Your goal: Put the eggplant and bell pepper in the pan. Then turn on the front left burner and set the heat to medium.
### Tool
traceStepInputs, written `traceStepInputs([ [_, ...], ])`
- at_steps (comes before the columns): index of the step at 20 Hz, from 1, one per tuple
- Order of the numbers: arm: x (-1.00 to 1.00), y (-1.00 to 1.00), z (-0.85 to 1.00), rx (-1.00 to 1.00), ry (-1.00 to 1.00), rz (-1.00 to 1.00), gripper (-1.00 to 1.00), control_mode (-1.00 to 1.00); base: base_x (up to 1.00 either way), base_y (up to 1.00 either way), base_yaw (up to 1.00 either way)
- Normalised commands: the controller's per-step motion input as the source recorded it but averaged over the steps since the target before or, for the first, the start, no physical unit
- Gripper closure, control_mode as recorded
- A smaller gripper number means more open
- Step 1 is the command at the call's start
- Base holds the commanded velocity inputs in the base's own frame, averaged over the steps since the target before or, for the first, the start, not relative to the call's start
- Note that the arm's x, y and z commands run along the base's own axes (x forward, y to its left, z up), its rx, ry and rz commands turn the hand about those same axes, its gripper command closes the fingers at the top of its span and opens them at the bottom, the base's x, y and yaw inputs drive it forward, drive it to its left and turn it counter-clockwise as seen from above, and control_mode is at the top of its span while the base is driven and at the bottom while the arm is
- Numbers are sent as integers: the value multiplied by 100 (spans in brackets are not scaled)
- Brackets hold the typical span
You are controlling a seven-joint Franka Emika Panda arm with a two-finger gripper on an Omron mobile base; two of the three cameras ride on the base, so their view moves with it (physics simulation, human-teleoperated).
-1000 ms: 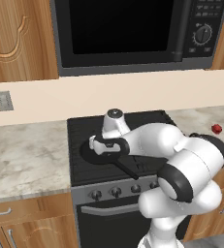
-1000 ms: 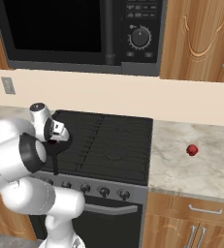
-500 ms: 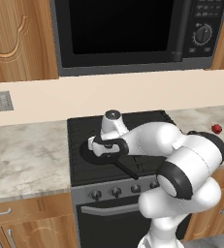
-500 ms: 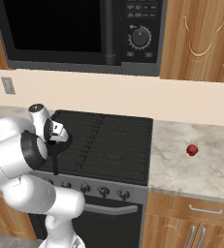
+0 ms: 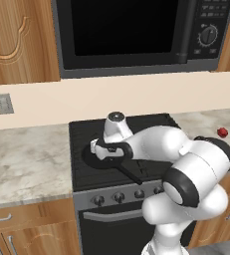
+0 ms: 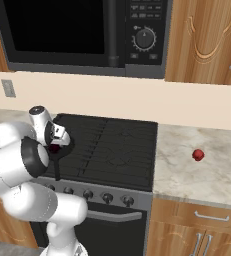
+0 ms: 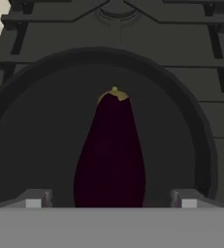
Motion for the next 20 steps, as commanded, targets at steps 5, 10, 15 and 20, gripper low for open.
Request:
traceStepInputs([
  [5, -15, -49, 48, 8, -9, 0, -100, -100, 0, 0, 0],
  [10, 3, -84, 9, 4, -1, -2, -100, -100, 0, 0, 0],
  [15, 27, -100, 1, 0, 1, 0, -100, -100, 0, 0, 0],
  [20, 29, -100, 6, 0, 1, 0, -100, -100, 0, 0, 0],
])
